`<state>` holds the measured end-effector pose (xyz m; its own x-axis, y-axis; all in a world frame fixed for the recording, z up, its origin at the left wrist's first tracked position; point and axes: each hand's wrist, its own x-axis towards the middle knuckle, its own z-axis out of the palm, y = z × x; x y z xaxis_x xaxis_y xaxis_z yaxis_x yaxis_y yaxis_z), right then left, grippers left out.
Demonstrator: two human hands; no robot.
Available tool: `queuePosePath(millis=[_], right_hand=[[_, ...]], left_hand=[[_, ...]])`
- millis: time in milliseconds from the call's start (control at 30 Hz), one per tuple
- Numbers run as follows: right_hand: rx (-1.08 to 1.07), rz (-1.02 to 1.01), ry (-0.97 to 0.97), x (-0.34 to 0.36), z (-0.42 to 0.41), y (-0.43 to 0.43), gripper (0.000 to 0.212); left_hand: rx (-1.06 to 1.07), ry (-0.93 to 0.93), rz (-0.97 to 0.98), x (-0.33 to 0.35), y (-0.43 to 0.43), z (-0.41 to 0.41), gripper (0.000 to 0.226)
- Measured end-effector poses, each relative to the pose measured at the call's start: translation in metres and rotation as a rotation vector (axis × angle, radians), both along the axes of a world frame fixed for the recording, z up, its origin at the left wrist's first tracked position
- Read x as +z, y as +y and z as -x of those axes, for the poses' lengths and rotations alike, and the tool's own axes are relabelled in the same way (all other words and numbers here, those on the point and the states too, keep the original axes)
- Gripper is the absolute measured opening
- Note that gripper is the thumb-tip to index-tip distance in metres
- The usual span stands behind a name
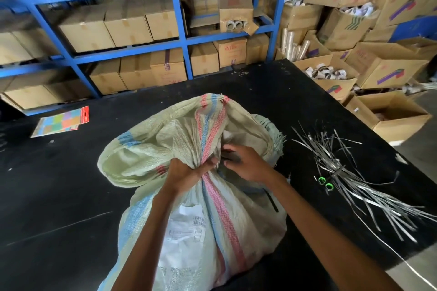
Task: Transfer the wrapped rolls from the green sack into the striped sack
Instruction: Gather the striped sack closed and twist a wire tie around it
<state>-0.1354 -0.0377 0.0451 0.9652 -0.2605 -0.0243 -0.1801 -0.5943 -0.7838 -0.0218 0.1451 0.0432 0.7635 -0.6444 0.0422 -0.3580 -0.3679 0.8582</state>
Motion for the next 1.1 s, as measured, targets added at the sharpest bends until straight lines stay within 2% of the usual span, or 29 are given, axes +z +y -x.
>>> queuePosePath(millis=[100,133,300,433,467,500,600,700,800,867,933,1000,1100], right_hand=[[0.015,0.022,-0.072,-0.007,-0.006,0.009,0.008],[0.007,0.040,-0.075,-0.008,-0.008,0.009,0.004],[-0.084,-0.020,-0.121,-0.008,0.001,0.008,0.013],[-0.181,-0.045,-0.117,-0.012,0.017,0.010,0.022],[-0.206,-0.051,-0.113,-0.013,0.020,0.010,0.022],[-0.225,-0.060,-0.114,-0.013,0.022,0.011,0.020],[-0.294,-0.060,-0.107,-0.012,0.028,0.015,0.014],[-0.364,-0.012,-0.059,-0.009,0.036,0.020,0.019],[-0.372,0.074,-0.033,0.002,0.049,0.028,0.023],[-0.362,0.212,-0.003,0.015,0.060,0.034,0.025],[-0.350,0.245,0.054,0.028,0.069,0.041,0.026],[-0.317,0.067,0.033,0.039,0.074,0.056,0.031],[-0.317,-0.328,-0.050,0.044,0.077,0.087,0.031]], left_hand=[[-0.046,0.112,0.032,0.005,0.003,0.004,0.057],[-0.049,0.142,0.030,0.003,0.004,0.004,0.059],[-0.054,0.276,-0.005,0.004,0.010,0.005,0.066],[-0.020,0.502,0.082,0.012,0.010,0.009,0.042],[0.019,0.497,0.049,0.015,0.007,0.009,0.032],[0.058,0.438,-0.014,0.019,0.004,0.009,0.026],[0.138,0.125,-0.237,0.020,-0.003,0.009,0.066],[0.206,-0.185,-0.474,0.019,-0.007,0.011,0.090],[0.226,-0.424,-0.597,0.025,-0.012,0.023,0.087],[0.228,-0.504,-0.648,0.029,-0.012,0.028,0.084],[0.256,-0.543,-0.671,0.028,-0.012,0.030,0.085],[0.268,-0.593,-0.657,0.026,-0.014,0.030,0.085],[0.267,-0.612,-0.627,0.023,-0.011,0.029,0.081]])
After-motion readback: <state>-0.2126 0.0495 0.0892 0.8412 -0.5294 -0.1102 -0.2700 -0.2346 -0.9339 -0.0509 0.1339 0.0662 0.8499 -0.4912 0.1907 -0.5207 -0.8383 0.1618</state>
